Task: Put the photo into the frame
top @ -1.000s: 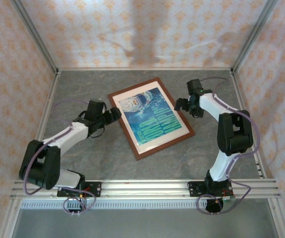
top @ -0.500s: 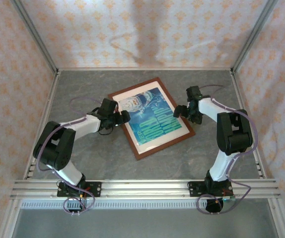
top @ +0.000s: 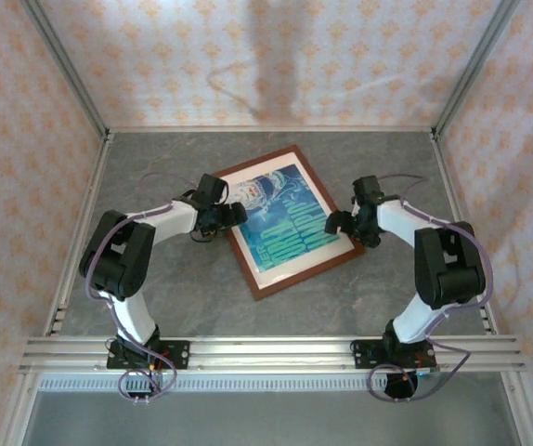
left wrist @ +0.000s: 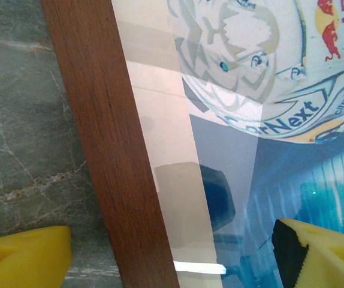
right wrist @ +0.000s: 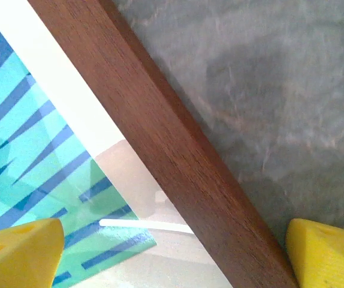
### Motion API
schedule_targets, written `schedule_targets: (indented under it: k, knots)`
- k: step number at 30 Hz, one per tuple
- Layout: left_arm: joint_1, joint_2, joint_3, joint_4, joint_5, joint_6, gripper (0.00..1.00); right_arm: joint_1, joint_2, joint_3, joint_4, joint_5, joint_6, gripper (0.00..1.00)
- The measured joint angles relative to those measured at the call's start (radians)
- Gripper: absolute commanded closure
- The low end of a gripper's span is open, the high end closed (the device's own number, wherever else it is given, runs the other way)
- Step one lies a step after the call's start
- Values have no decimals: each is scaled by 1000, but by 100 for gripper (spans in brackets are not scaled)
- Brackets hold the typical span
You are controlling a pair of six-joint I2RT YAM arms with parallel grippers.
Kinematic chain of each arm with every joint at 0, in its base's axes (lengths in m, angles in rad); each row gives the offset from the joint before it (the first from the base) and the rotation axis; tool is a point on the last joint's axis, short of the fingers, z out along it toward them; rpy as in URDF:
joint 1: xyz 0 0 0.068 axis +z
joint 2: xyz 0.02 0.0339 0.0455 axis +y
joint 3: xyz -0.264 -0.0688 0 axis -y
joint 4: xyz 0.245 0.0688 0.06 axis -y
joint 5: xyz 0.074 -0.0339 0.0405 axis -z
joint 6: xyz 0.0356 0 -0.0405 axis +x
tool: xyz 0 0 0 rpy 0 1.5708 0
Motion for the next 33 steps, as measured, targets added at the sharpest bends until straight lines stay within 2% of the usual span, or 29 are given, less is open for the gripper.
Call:
schedule_targets:
  k: [6, 12, 23, 25, 29, 33]
  knots:
    - [0, 69, 113, -131, -1, 8, 16, 40, -116, -103, -8, -69, 30, 9]
    - [0, 136, 235, -270, 3, 24, 16, 127, -223, -192, -44, -68, 70, 13]
    - [2, 326, 556, -554, -6, 114, 16, 407, -276, -252, -90, -2, 241, 15]
    - [4, 358, 611, -557, -15, 135, 16, 436, -276, -252, -80, -3, 265, 15]
    - [21, 423, 719, -359, -11, 185, 14, 479, -256, -227, 9, -27, 296, 15]
    - [48, 423, 778, -271, -26, 225, 12, 515, -214, -161, 116, -39, 320, 15]
